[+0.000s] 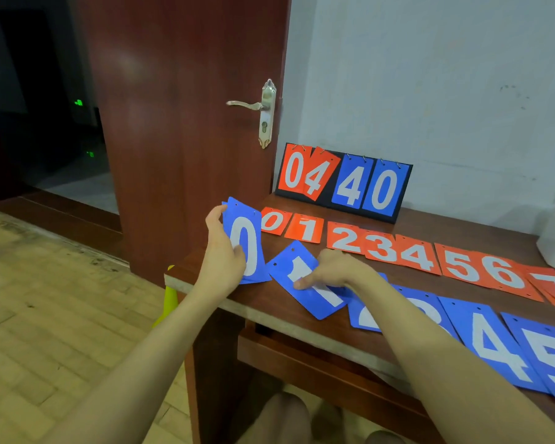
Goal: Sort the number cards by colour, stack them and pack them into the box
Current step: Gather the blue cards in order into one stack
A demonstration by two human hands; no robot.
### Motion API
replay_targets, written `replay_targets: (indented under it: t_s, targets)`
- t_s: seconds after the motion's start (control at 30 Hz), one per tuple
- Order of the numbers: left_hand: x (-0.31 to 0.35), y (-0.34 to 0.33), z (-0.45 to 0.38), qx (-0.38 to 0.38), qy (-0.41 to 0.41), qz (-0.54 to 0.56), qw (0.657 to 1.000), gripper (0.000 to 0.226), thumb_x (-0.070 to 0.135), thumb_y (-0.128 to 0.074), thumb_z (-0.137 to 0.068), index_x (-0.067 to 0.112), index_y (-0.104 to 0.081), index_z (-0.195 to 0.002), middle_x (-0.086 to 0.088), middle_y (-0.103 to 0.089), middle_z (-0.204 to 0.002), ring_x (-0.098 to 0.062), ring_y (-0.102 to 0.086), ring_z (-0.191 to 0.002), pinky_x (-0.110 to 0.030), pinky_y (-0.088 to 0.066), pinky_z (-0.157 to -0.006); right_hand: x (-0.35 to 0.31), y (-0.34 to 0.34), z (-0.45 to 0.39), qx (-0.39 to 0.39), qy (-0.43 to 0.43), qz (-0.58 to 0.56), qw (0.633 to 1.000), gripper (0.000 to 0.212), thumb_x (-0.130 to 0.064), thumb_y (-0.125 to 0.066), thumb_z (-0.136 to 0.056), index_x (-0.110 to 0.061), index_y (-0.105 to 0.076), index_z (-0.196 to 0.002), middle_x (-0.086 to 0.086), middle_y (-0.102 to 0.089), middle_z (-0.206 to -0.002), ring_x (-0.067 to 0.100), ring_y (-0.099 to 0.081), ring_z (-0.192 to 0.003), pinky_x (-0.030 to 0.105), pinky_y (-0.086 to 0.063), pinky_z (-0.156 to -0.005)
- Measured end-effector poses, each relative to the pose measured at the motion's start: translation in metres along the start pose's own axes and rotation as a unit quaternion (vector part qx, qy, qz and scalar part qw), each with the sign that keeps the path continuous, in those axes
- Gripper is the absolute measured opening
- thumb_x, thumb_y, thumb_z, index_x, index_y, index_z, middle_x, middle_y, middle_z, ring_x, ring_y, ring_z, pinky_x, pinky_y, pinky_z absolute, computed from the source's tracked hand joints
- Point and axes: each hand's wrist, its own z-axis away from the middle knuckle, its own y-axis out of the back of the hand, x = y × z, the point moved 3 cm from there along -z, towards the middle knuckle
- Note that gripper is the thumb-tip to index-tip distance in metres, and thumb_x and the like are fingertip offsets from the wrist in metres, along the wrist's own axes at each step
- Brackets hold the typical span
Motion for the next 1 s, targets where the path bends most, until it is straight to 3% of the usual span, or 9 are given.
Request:
replay_targets:
  t_s: [0.1,0.17,0.23,0.33,0.47,0.6,0.77,0.87,1.0]
  targets:
    - [-0.001,-0.003,0.000,0.013,0.025,-0.003,1.000,0.060,-0.004,-0.046,-0.090,0.022,-0.019,-0.137,-0.005,-0.044,-0.132,-0.019,-0.055,-0.111,-0.027,-0.054,-0.077,0.003,0.004,0.004,0.085,0.067,-0.106,0.989,0.033,-0.032,-0.060,-0.089,-0.013,-0.041,-0.109,0.006,-0.052,-0.104,0.026,-0.052,-0.098,0.040,-0.044,-0.086]
    - [0.004,-0.007,0.001,0.010,0.036,-0.002,0.999,0.057,0.000,-0.046,-0.092,0.021,-0.020,-0.139,-0.004,-0.043,-0.135,-0.018,-0.054,-0.113,-0.025,-0.053,-0.078,0.003,0.010,0.011,0.159,0.097,-0.253,0.949,0.027,-0.023,-0.051,-0.095,-0.012,-0.042,-0.118,0.007,-0.055,-0.112,0.023,-0.056,-0.099,0.033,-0.047,-0.079]
    - [0.012,-0.013,0.004,-0.008,0.037,0.020,0.999,0.056,0.002,-0.045,-0.094,0.021,-0.019,-0.140,-0.001,-0.043,-0.132,-0.011,-0.053,-0.106,-0.016,-0.052,-0.072,0.002,0.010,0.016,0.180,0.103,-0.395,0.895,0.024,-0.022,-0.051,-0.096,-0.017,-0.043,-0.118,0.004,-0.058,-0.120,0.022,-0.060,-0.104,0.031,-0.051,-0.077]
    - [0.025,-0.030,0.013,-0.063,0.032,0.073,0.995,0.049,0.008,-0.042,-0.096,0.022,-0.021,-0.138,0.007,-0.040,-0.123,-0.003,-0.055,-0.091,-0.006,-0.051,-0.059,-0.002,0.006,0.022,0.217,0.109,-0.462,0.853,0.024,-0.024,-0.059,-0.092,-0.021,-0.041,-0.108,0.002,-0.060,-0.117,0.018,-0.063,-0.099,0.024,-0.053,-0.069]
    - [0.030,-0.053,0.019,-0.108,0.011,0.098,0.989,0.052,0.016,-0.050,-0.094,0.021,-0.023,-0.137,0.005,-0.044,-0.128,-0.005,-0.057,-0.101,-0.013,-0.054,-0.068,-0.004,0.000,0.023,0.266,0.129,-0.413,0.862,0.031,-0.025,-0.064,-0.088,-0.017,-0.044,-0.111,0.001,-0.057,-0.116,0.015,-0.059,-0.103,0.019,-0.050,-0.069]
    - [0.031,-0.059,0.017,-0.093,-0.013,0.030,0.995,0.066,0.012,-0.054,-0.092,0.021,-0.015,-0.144,0.000,-0.046,-0.134,-0.010,-0.054,-0.111,-0.016,-0.049,-0.074,0.024,0.009,0.030,0.350,0.071,-0.199,0.913,0.038,-0.042,-0.063,-0.085,-0.020,-0.051,-0.114,0.001,-0.053,-0.119,0.021,-0.048,-0.118,0.041,-0.041,-0.101]
    - [0.029,-0.072,0.018,-0.105,0.031,-0.051,0.993,0.076,0.013,-0.057,-0.090,0.020,-0.008,-0.148,-0.004,-0.041,-0.141,-0.021,-0.046,-0.128,-0.032,-0.045,-0.095,0.087,0.017,0.041,0.212,-0.050,0.094,0.971,0.061,-0.065,-0.048,-0.083,-0.021,-0.053,-0.125,0.004,-0.041,-0.135,0.027,-0.031,-0.129,0.044,-0.020,-0.108]
    - [0.034,-0.076,0.021,-0.099,0.007,-0.110,0.989,0.067,0.016,-0.055,-0.091,0.018,-0.016,-0.146,-0.005,-0.034,-0.144,-0.018,-0.043,-0.128,-0.025,-0.042,-0.091,0.087,-0.001,0.047,0.219,0.014,0.170,0.961,0.054,-0.061,-0.037,-0.090,-0.025,-0.054,-0.126,0.000,-0.040,-0.136,0.023,-0.030,-0.129,0.041,-0.013,-0.109]
    - [0.035,-0.066,0.029,-0.084,-0.022,-0.152,0.984,0.063,0.017,-0.052,-0.092,0.019,-0.019,-0.146,-0.005,-0.041,-0.129,-0.014,-0.048,-0.107,-0.016,-0.038,-0.077,0.058,-0.012,0.054,0.264,0.104,0.137,0.949,0.039,-0.048,-0.037,-0.096,-0.024,-0.057,-0.120,-0.003,-0.052,-0.121,0.017,-0.045,-0.120,0.039,-0.009,-0.108]
